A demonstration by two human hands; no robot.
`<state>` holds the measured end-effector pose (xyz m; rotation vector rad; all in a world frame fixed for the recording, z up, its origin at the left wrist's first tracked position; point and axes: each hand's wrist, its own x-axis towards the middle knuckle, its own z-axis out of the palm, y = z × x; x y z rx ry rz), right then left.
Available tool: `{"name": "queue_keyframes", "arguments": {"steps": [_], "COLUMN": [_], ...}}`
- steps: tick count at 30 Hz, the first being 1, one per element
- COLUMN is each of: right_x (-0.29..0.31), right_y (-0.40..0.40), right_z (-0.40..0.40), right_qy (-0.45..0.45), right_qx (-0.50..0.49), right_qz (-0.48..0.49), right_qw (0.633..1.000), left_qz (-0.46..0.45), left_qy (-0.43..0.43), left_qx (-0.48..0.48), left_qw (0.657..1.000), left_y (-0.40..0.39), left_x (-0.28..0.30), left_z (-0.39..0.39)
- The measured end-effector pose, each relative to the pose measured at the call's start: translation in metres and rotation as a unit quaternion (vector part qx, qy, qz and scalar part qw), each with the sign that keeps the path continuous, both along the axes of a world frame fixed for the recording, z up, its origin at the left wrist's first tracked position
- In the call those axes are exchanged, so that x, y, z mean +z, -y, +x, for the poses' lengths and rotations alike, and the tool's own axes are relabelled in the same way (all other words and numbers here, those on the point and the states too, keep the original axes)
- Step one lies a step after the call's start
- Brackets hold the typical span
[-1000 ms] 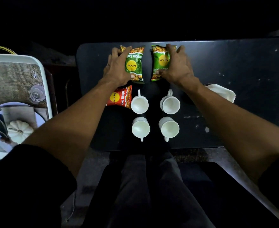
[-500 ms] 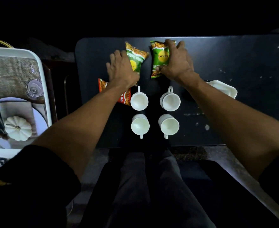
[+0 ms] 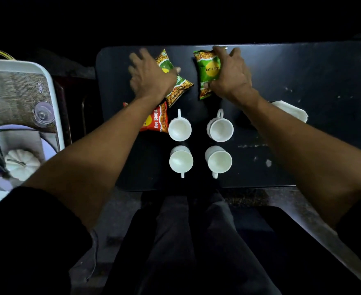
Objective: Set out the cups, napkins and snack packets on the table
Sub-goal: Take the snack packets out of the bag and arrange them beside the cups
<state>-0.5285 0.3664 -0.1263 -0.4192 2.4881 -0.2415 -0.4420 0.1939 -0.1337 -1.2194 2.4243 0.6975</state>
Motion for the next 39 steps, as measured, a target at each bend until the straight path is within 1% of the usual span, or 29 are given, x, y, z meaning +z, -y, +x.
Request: {"name": "queue_keyframes", "arguments": {"steps": [2, 4, 8, 10, 12, 18, 22, 28, 30, 32, 33, 35, 38, 39], "right_x": [0.000, -0.001, -0.005, -0.006, -0.007, -0.009, -0.010, -0.012, -0.011, -0.006, -0.003, 0.005, 0.013, 0.015], "right_y": [0.000, 0.000, -0.002, -0.002, -0.001, 0.001, -0.001, -0.002, -0.003, -0.003, -0.003, -0.001, 0.006, 0.009], "right_z": [0.000, 0.000, -0.001, 0.000, 0.003, 0.011, 0.013, 0.016, 0.020, 0.025, 0.029, 0.040, 0.062, 0.070], "right_qy": [-0.001, -0.001, -0.005, -0.005, -0.003, 0.002, -0.004, -0.007, -0.020, -0.056, -0.080, -0.126, -0.154, -0.153], "right_qx": [0.003, 0.006, 0.010, 0.005, -0.001, 0.006, 0.000, 0.002, 0.006, 0.008, 0.010, 0.008, 0.011, 0.015], "right_qz": [-0.001, 0.000, -0.007, -0.014, -0.022, -0.031, -0.035, -0.027, -0.013, -0.011, -0.016, -0.035, -0.076, -0.089], "right_qw": [1.000, 1.000, 1.000, 1.000, 1.000, 1.000, 0.999, 1.000, 1.000, 0.998, 0.997, 0.991, 0.985, 0.984], "left_qz": [0.037, 0.054, 0.060, 0.061, 0.051, 0.007, 0.009, 0.021, 0.019, 0.009, 0.007, 0.020, 0.032, 0.027], "left_qy": [-0.003, -0.046, -0.110, -0.117, -0.118, -0.119, -0.113, -0.102, -0.112, -0.126, -0.122, -0.074, 0.039, 0.062], "left_qx": [-0.005, -0.038, -0.131, -0.167, -0.180, -0.145, -0.130, -0.137, -0.126, -0.086, -0.062, -0.038, -0.082, -0.096], "left_qw": [0.999, 0.997, 0.983, 0.977, 0.975, 0.982, 0.985, 0.985, 0.985, 0.988, 0.991, 0.996, 0.995, 0.993], "left_y": [-0.008, -0.011, -0.007, -0.004, -0.002, -0.008, -0.010, -0.004, -0.001, 0.002, 0.004, 0.006, 0.006, 0.006], "left_x": [-0.006, -0.011, -0.011, -0.010, -0.012, -0.017, -0.017, -0.008, -0.003, 0.000, 0.002, 0.002, -0.002, -0.004], "left_z": [0.000, -0.002, -0.002, 0.003, 0.009, 0.018, 0.018, 0.021, 0.025, 0.035, 0.041, 0.061, 0.100, 0.112]}}
